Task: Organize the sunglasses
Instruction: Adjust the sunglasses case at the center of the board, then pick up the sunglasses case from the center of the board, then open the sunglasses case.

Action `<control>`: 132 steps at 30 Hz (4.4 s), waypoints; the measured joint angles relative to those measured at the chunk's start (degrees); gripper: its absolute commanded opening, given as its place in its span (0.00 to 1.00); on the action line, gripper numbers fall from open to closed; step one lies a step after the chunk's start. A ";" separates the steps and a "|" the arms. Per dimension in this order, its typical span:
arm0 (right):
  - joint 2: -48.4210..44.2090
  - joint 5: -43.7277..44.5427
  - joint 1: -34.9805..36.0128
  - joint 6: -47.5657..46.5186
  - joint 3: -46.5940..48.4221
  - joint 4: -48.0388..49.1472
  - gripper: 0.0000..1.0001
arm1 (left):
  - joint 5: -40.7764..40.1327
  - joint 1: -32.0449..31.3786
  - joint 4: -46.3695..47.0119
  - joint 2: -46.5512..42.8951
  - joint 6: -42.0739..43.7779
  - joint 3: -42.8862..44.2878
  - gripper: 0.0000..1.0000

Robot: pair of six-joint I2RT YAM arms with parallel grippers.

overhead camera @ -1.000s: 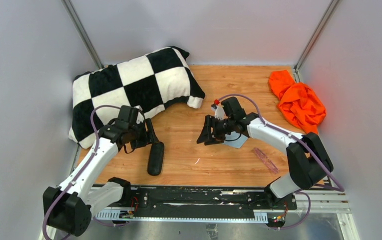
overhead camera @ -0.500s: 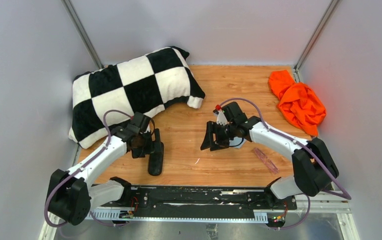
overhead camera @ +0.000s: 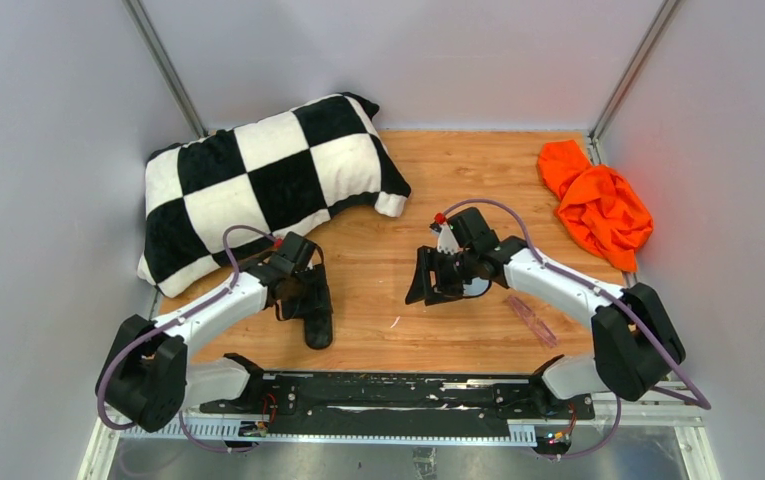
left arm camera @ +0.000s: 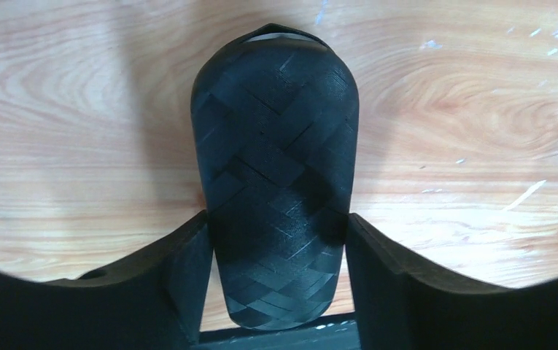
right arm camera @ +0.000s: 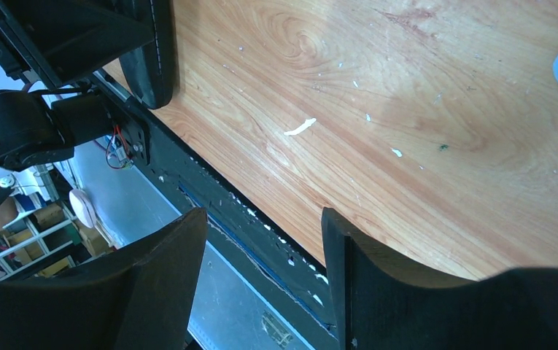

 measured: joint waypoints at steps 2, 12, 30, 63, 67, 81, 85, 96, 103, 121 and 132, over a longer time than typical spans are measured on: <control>-0.35 0.42 0.00 -0.02 -0.13 -0.20 0.64 | 0.48 -0.79 1.86 0.72 -0.96 0.02 0.55; -3.17 3.17 0.15 -0.39 -0.92 -2.67 0.63 | 3.69 -7.87 13.51 11.58 -7.52 5.25 0.63; -0.76 33.53 18.34 4.96 7.45 -8.94 0.98 | 8.68 -4.66 11.72 -2.49 -10.10 10.99 0.91; 28.87 48.72 30.05 14.84 28.22 -13.07 0.84 | 14.49 20.00 2.05 -15.54 -7.67 -3.15 0.94; 28.87 48.39 30.05 13.20 28.13 -11.89 0.68 | 14.12 20.00 1.95 -15.82 -8.09 -3.15 0.95; 16.74 35.71 24.48 6.97 11.52 2.34 0.49 | 15.65 20.00 3.34 -16.85 -6.82 -3.15 1.00; 8.63 20.39 15.19 7.61 1.29 14.27 0.49 | 23.91 20.00 9.33 -15.41 -6.03 -4.52 1.00; 2.69 -12.70 1.79 26.01 -10.58 48.39 0.50 | 45.35 19.89 31.15 -16.41 -11.61 -9.25 1.00; 8.83 -19.74 1.70 46.05 -13.29 78.97 0.51 | 49.42 17.77 36.28 -16.94 -13.70 -5.92 1.00; 18.29 -20.02 2.36 65.85 -14.71 105.55 0.51 | 50.99 14.97 41.99 -14.01 -16.68 -2.08 1.00; 18.29 -20.26 5.42 66.10 -11.65 105.90 0.51 | 50.99 12.74 45.13 -13.64 -17.92 -1.73 0.97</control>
